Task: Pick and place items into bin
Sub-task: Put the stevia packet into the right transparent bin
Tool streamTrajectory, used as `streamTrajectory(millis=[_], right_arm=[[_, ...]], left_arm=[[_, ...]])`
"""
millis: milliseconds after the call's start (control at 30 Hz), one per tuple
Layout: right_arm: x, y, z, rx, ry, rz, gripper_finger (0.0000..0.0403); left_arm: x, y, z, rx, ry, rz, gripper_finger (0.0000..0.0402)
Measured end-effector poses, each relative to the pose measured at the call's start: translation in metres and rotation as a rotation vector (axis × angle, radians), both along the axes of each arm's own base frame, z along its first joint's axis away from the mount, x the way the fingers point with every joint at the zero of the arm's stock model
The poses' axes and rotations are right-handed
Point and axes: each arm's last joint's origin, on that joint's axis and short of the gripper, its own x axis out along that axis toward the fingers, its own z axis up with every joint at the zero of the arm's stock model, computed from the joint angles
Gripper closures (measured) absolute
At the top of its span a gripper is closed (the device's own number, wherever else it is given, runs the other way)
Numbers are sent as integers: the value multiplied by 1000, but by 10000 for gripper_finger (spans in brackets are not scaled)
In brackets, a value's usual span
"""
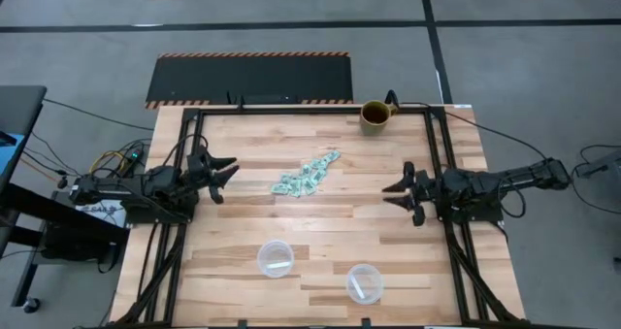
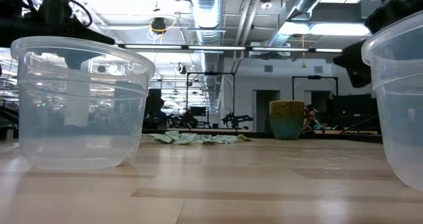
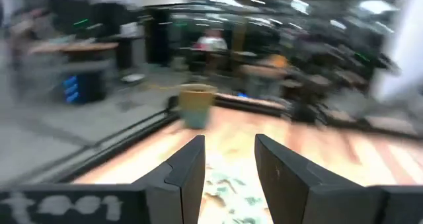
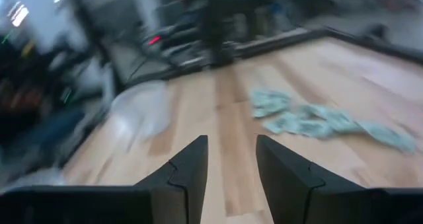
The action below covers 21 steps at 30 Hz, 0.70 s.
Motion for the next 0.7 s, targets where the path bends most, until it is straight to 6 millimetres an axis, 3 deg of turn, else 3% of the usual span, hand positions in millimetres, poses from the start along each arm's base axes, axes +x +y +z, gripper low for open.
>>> streamTrajectory(millis=[133, 300, 533, 700], right_arm=[[0, -6, 0, 184, -13, -156, 280], [1, -8, 8, 236, -100, -180, 280], [0, -8, 26, 271, -279, -161, 280], [0, -12, 27, 283, -311, -267, 280]], left_arm=[[2, -7, -2, 81, 57, -254, 281], [2, -14, -4, -25, 47, -480, 281], [1, -14, -3, -24, 46, -495, 281], [2, -13, -4, -21, 49, -458, 281]])
